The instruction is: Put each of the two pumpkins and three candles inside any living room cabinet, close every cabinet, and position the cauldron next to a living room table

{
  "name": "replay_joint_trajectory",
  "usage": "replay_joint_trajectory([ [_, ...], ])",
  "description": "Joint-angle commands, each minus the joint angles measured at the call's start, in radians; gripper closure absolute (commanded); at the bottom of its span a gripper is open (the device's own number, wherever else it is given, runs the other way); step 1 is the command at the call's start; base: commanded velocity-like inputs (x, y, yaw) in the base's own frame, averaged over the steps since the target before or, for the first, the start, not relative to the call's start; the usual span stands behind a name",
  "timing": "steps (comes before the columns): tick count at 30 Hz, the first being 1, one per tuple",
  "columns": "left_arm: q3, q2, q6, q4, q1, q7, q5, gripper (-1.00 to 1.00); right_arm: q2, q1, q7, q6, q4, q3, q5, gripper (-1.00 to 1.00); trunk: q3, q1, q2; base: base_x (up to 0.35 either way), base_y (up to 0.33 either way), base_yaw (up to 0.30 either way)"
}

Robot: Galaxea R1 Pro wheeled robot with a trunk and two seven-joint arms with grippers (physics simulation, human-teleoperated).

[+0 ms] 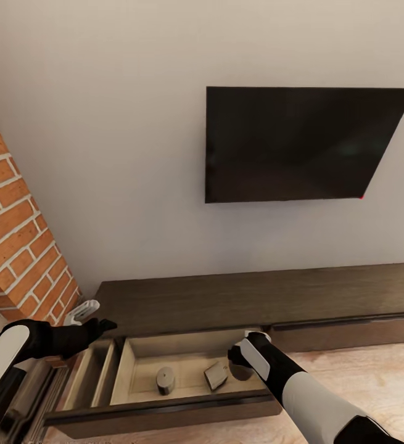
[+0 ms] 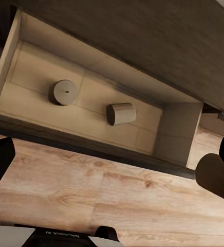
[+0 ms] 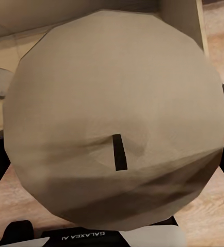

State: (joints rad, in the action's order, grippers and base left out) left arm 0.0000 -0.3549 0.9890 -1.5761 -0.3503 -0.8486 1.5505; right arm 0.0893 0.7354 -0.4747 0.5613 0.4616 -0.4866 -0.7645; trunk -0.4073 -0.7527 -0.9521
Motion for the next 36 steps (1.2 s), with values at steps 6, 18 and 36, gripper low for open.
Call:
replay_joint_trajectory([
  [6, -0.002, 0.0, 0.002, -0.001, -0.001, -0.01, 0.01, -1.0, -0.001, 0.001, -0.005, 0.002, 0.002, -0.008, -0.01, 1.0, -0.001, 0.0, -0.001, -0.049, 0.0, 0.094],
  [18, -0.008, 0.001, 0.002, -0.004, -0.001, -0.012, 0.01, -1.0, -0.004, 0.001, -0.004, 0.002, 0.002, -0.007, -0.01, 1.0, -0.001, 0.0, -0.001, 0.062, -0.069, 0.238],
  [36, -0.008, 0.001, 0.002, -0.01, -0.001, -0.014, 0.008, -1.0, -0.006, 0.001, -0.002, 0.0, 0.002, -0.007, -0.01, 1.0, 0.001, 0.0, -0.001, 0.042, -0.095, -0.024],
])
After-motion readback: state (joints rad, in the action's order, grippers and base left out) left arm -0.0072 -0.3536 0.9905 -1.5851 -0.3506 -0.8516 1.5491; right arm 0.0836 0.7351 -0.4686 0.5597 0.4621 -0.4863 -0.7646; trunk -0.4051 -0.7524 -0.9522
